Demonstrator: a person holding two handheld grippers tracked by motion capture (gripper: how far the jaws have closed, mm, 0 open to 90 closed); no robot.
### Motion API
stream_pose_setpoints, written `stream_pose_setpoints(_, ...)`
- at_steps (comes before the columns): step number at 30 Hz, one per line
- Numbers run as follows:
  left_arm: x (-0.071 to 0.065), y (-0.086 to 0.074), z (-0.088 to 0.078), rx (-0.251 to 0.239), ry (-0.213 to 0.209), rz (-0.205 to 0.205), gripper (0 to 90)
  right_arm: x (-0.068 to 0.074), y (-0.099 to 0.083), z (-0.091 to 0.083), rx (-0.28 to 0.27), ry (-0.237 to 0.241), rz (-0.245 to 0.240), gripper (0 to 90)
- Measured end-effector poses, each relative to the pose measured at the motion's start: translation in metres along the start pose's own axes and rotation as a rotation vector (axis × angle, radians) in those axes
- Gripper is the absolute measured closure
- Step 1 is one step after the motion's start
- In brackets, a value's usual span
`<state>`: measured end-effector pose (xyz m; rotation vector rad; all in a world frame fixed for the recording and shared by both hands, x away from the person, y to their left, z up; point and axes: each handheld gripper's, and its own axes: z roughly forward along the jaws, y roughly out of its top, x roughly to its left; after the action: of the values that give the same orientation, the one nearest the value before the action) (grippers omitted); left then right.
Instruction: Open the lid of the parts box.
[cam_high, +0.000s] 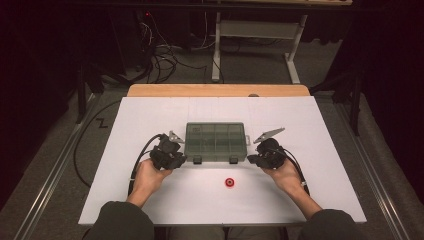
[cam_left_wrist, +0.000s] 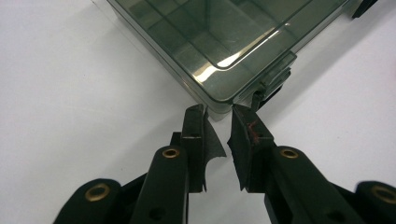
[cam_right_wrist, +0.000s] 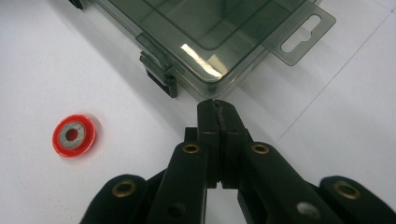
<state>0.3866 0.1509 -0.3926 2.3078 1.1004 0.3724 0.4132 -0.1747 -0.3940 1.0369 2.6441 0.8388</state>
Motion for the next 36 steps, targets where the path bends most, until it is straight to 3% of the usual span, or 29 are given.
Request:
stream_pose_setpoints(6,-0.0017,0.0008,0.0032,0.024,0.017,0.012,75.0,-0.0001,0.0006,0.0004,0.004,0.002,-0.004,90.0)
stream_pose_setpoints(30,-0.0037,0.0075,-0.0034,-0.012,0.022,0.000,73.3,0.0018,0.0036,-0.0045,-0.034,0.000,0.008,90.0)
stream_pose_setpoints(36,-0.0038,0.0090,-0.0042,-0.023,0.031,-0.008,68.6,0.0027,0.0079,-0.0080,-0.053,0.000,0.002,90.0)
